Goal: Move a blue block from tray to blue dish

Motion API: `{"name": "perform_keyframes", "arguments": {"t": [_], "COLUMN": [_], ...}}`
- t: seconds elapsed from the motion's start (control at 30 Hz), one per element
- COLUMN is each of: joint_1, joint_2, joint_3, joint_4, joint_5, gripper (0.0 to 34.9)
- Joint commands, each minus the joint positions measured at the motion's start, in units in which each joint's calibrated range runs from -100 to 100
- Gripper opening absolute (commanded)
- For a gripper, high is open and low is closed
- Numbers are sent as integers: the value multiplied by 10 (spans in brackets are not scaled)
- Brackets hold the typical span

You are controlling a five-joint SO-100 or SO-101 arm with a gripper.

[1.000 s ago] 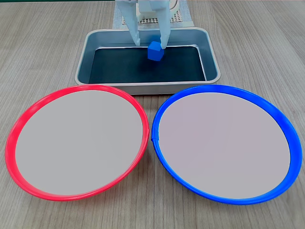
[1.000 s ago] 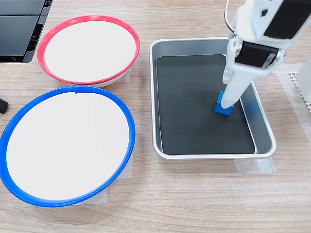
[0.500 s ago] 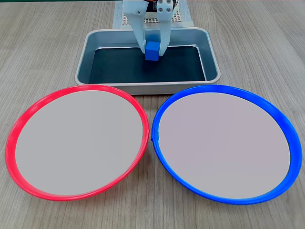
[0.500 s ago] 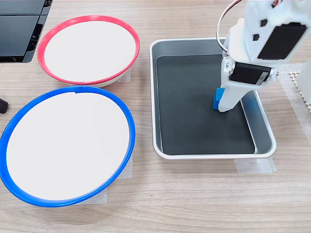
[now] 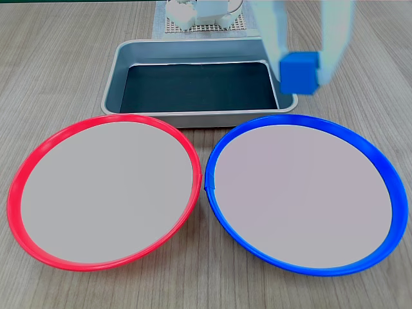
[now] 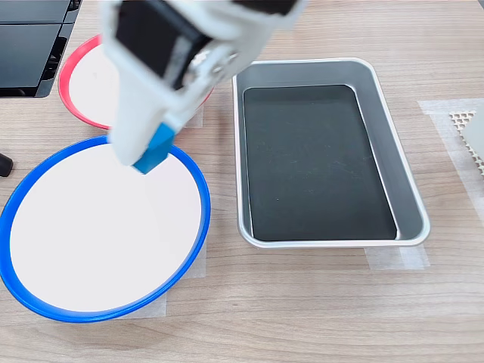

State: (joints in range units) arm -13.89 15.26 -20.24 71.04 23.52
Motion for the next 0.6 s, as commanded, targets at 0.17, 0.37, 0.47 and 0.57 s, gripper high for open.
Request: {"name": "perform_keyframes", "arguments": {"t": [0.17,0.37,0.47,0.57], "joint_1": [-22,-18,-13,-7], "joint_2": [139,183,154,82], "joint_3": [-78,-92,-73,-11], "joint_4": [-66,-78,-100,-123], "joint_5": [-12,2,4,5], "gripper": [12,231,242,193]}}
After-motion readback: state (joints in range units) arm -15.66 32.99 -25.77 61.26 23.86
